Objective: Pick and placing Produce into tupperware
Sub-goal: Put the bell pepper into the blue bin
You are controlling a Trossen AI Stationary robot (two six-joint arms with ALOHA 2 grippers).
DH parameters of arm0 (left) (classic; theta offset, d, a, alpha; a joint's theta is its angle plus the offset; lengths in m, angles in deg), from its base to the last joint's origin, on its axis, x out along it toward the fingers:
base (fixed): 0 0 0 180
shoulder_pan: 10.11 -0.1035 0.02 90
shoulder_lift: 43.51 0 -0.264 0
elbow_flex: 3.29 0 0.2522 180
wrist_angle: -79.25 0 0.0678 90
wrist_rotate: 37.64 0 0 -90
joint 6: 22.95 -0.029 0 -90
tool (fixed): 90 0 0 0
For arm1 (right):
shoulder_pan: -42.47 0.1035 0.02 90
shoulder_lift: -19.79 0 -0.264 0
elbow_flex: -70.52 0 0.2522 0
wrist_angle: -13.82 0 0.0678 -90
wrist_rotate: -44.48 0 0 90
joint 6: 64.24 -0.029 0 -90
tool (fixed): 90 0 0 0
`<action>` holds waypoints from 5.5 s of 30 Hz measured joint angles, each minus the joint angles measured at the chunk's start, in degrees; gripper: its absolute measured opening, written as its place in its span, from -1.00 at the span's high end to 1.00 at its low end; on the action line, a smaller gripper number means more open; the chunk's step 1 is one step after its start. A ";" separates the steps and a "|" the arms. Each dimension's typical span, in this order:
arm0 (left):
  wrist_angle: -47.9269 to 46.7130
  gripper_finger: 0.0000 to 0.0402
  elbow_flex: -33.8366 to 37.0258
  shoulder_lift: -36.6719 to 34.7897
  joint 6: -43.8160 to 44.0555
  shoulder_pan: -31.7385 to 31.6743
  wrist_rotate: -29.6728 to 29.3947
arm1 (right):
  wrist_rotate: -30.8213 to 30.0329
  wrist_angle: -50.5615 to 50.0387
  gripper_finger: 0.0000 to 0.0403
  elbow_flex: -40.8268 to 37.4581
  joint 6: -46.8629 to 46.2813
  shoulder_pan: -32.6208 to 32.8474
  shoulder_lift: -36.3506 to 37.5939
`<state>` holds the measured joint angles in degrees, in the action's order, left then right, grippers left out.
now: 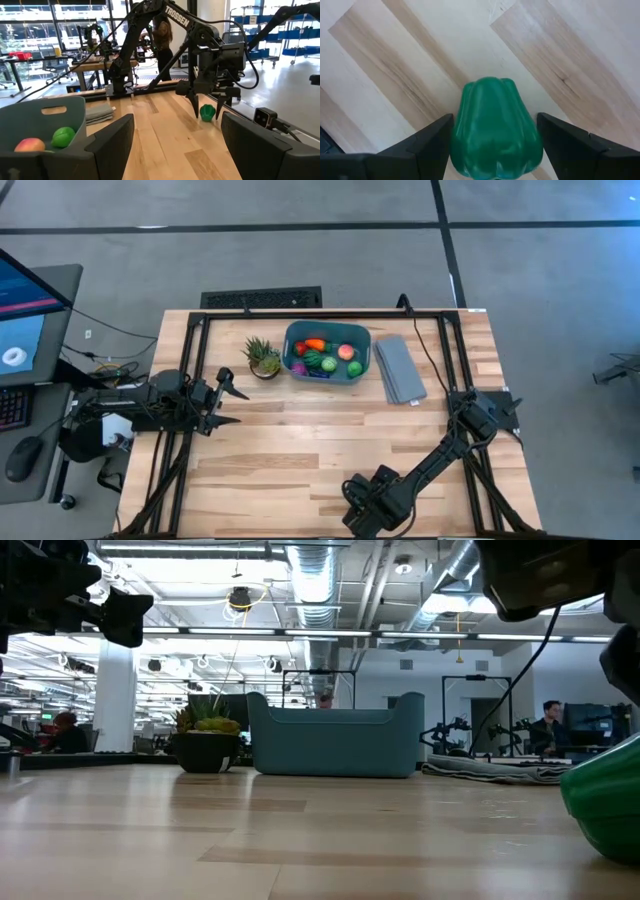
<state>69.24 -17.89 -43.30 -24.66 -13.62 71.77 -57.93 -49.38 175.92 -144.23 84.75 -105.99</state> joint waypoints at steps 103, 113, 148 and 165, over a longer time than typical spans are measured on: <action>3.48 -0.44 0.07 0.02 2.45 -0.01 1.29 | -42.14 -0.30 -0.24 -0.05 30.99 -12.24 30.03; 3.33 -0.44 0.04 0.02 2.40 -0.02 1.29 | -40.23 18.27 -0.24 -16.61 34.76 -16.39 36.54; 3.48 -0.44 0.02 0.02 6.12 -0.02 -16.95 | 27.56 63.91 -0.24 -42.86 66.39 -71.78 39.36; 3.91 -0.44 0.00 0.02 9.20 -0.02 -18.71 | 34.87 50.69 -0.24 -28.91 79.25 -71.36 23.02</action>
<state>73.15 -17.89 -43.28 -15.46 -13.64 53.06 -23.06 1.31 147.01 -64.98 13.39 -82.97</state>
